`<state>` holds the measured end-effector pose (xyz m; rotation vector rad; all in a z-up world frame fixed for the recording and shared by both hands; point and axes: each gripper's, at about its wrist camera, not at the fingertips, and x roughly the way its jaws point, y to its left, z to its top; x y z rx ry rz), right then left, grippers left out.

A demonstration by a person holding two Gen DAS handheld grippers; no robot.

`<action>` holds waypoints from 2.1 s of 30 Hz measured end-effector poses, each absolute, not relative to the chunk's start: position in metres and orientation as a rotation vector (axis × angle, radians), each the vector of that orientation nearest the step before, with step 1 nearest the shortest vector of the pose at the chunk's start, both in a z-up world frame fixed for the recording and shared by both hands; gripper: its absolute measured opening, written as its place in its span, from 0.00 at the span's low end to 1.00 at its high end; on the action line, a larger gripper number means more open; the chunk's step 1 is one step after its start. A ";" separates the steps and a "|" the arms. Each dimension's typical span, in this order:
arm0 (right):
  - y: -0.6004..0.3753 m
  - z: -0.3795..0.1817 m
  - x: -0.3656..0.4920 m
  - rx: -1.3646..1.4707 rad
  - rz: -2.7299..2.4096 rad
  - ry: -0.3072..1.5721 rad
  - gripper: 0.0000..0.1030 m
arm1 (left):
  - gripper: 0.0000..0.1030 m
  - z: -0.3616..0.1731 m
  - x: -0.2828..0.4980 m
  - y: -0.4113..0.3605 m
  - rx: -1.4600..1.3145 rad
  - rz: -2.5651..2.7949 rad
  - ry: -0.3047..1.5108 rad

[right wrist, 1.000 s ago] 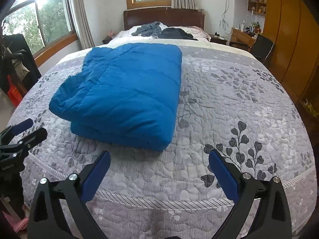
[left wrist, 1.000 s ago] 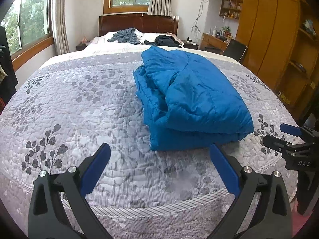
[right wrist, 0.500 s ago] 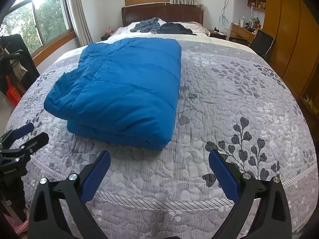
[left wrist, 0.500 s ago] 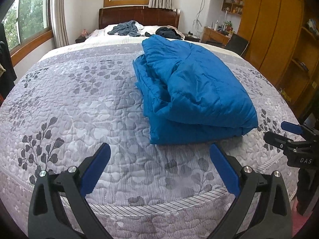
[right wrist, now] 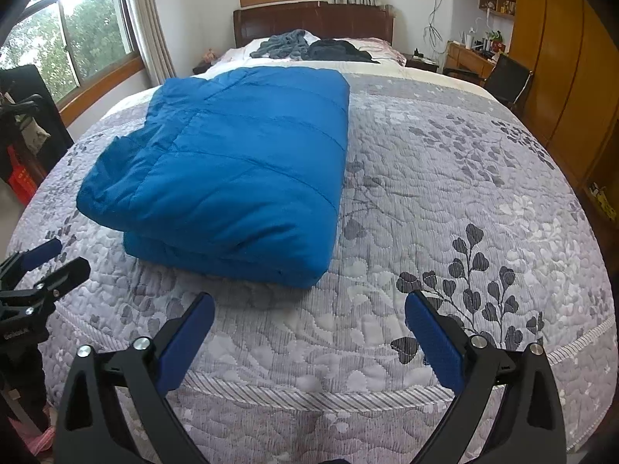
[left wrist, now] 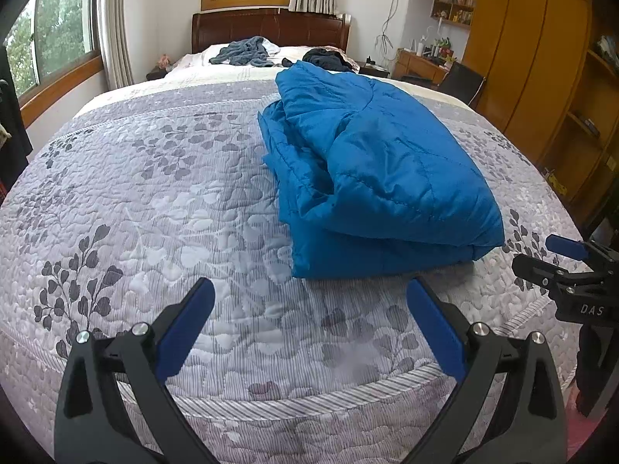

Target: Fold large clothes

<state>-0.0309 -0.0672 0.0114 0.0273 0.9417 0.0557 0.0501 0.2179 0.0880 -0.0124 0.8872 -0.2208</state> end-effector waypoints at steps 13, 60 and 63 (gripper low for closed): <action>-0.065 0.012 -0.030 0.022 0.062 0.940 0.96 | 0.96 0.090 0.047 0.217 -0.005 -0.220 0.882; -0.061 0.011 -0.028 0.019 0.085 0.946 0.96 | 0.96 0.091 0.046 0.215 -0.004 -0.230 0.882; -0.061 0.011 -0.027 0.022 0.084 0.947 0.96 | 0.96 0.091 0.046 0.215 -0.005 -0.230 0.883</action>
